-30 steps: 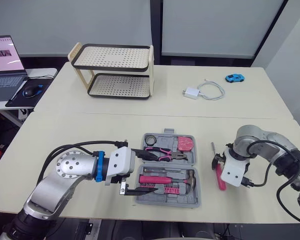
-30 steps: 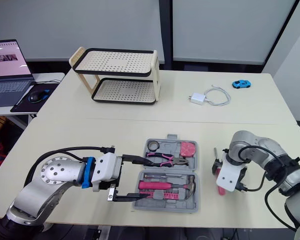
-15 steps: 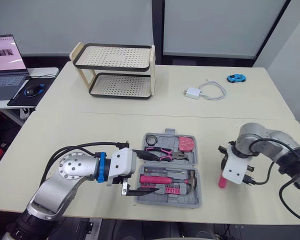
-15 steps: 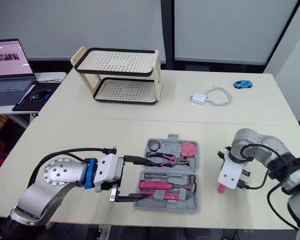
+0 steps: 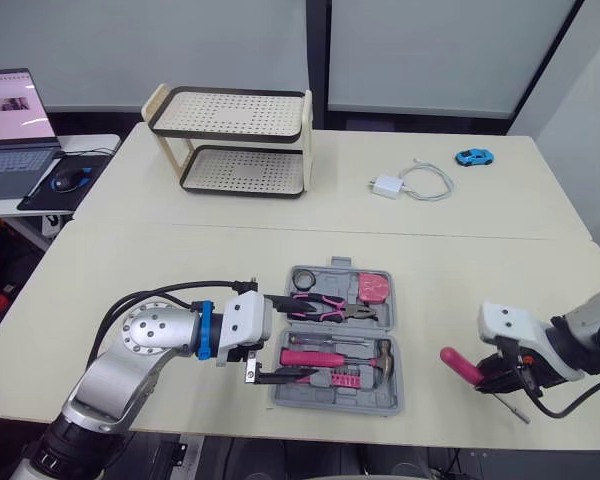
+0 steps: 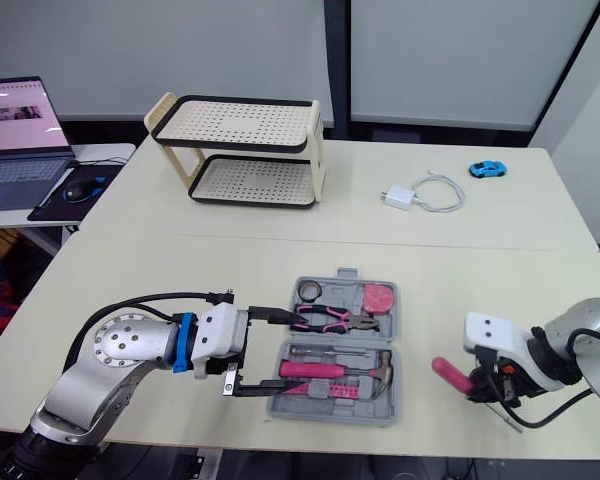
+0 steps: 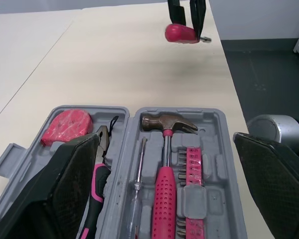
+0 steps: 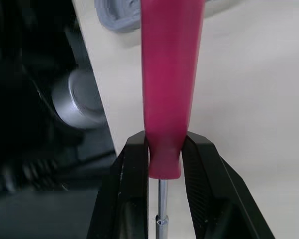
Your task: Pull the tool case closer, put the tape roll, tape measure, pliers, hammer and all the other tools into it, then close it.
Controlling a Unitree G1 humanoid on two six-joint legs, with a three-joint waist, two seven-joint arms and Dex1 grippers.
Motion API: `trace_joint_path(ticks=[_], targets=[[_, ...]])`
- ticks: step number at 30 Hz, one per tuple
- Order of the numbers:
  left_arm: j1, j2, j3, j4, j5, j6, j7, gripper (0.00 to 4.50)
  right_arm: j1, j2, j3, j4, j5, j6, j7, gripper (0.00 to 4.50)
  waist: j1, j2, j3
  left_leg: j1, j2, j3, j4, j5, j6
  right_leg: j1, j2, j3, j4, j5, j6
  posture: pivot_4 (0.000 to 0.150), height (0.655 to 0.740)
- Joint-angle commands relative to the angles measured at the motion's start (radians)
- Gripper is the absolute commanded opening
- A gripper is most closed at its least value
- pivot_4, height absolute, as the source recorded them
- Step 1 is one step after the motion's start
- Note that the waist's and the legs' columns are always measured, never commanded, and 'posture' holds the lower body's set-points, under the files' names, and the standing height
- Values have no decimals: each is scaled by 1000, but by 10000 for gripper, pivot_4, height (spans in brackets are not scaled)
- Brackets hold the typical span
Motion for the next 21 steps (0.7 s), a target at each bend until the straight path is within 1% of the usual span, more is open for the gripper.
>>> trace_joint_path(ticks=[1,3,5,8,11,16,21], targets=[[-17,-6,-9,-22,-10,-6,-7,45000,-46,118,-86,-3,64,339,-142,6921,1,-1,1,-1,0,0,0,0,0,0,0,0,0,0,0,1500,7350],[-25,-6,-8,-26,-17,2,-11,45000,-65,194,-114,34,62,390,-246,6914,4,-1,1,-3,0,0,0,0,0,-3,0,0,-1,1,0,1500,7350],[-36,-6,-8,-26,-20,8,-14,45000,-100,295,-149,88,44,396,-373,6911,6,-1,1,-8,-1,0,1,0,0,-7,0,0,-1,2,1,1500,7350],[-48,-8,-13,-26,-21,13,-16,45000,-167,436,-192,155,-17,396,-568,6907,5,-1,0,-9,-1,0,0,0,0,-7,-1,0,-1,2,1,1500,7350],[-54,-11,-20,-24,-17,12,-19,45000,-217,518,-199,200,-59,390,-703,6532,5,0,0,-9,-2,0,0,0,0,-8,-1,0,1,2,1,1500,7350],[-54,-18,-24,-17,-9,3,-21,45000,-224,571,-166,238,-72,321,-817,6529,5,0,0,-10,-2,0,0,0,0,-9,-1,0,1,2,1,1500,7350],[-53,-24,-27,-15,-2,-3,-18,45000,-202,597,-140,238,-58,261,-871,6529,4,0,0,-9,-2,0,0,0,0,-9,-1,0,2,2,1,1500,7350]])
